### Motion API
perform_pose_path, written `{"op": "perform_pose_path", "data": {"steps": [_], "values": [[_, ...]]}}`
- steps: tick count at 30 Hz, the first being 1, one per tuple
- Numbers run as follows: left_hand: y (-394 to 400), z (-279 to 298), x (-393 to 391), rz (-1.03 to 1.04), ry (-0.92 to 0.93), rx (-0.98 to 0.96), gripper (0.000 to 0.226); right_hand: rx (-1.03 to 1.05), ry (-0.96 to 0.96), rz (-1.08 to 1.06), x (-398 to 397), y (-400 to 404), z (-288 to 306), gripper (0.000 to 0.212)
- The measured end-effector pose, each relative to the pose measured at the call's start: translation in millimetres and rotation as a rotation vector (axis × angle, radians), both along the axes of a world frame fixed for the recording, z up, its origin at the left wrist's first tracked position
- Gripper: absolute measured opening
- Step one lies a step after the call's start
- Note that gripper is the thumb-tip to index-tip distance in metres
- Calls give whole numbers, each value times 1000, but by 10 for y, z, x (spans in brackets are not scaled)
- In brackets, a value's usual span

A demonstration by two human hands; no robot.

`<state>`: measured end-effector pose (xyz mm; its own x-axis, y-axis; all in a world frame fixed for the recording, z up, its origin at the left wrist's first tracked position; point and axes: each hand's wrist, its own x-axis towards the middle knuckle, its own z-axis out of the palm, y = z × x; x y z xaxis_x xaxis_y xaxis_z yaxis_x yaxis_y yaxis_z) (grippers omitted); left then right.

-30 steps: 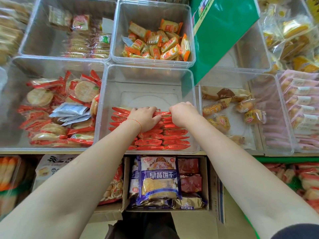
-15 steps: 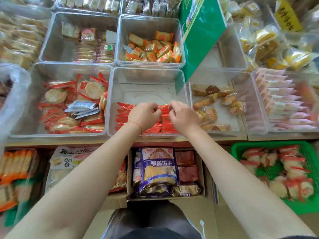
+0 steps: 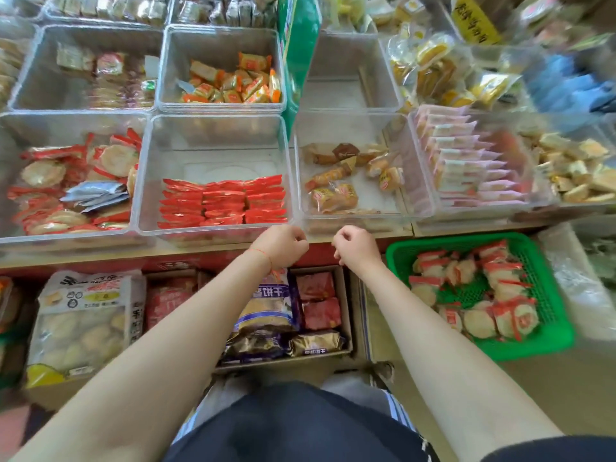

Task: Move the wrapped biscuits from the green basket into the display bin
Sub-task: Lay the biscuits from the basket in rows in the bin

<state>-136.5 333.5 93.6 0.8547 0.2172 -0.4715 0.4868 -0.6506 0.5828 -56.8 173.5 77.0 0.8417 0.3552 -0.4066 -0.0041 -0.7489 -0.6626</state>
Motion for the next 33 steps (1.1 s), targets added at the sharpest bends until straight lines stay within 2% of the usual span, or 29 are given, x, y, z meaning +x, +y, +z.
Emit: {"op": "perform_pose_path", "data": {"steps": [4, 7, 11, 12, 14, 16, 18, 23, 25, 30, 33], "values": [[-806, -233, 429, 71, 58, -105, 20, -50, 11, 33, 378, -735, -239, 32], [-1494, -441, 815, 138, 108, -203, 20, -112, -29, 74, 782, -1425, -436, 32], [-2245, -728, 1260, 305, 162, -371, 19, -253, -17, 77, 1373, -2237, -787, 13], [-2382, -788, 1336, 345, 174, -401, 19, -283, 4, 75, 1494, -2386, -888, 17], [-2614, -902, 1461, 407, 187, -441, 20, -337, 69, 85, 1676, -2608, -1072, 37], [-2786, -1000, 1544, 464, 204, -469, 21, -356, 121, 110, 1796, -2741, -1213, 54], [-2903, -1084, 1612, 512, 219, -474, 20, -331, 186, 120, 1892, -2811, -1334, 62], [-3051, -1253, 1722, 581, 255, -468, 19, -269, 221, 171, 2041, -2879, -1563, 66], [-3081, -1307, 1732, 602, 269, -457, 19, -309, 193, 189, 2063, -2897, -1646, 69], [-3135, -1412, 1765, 641, 296, -442, 20, -412, 102, 326, 2077, -2915, -1810, 58], [-3169, -1454, 1760, 650, 307, -435, 17, -434, 123, 346, 2091, -2875, -1821, 37]]}}
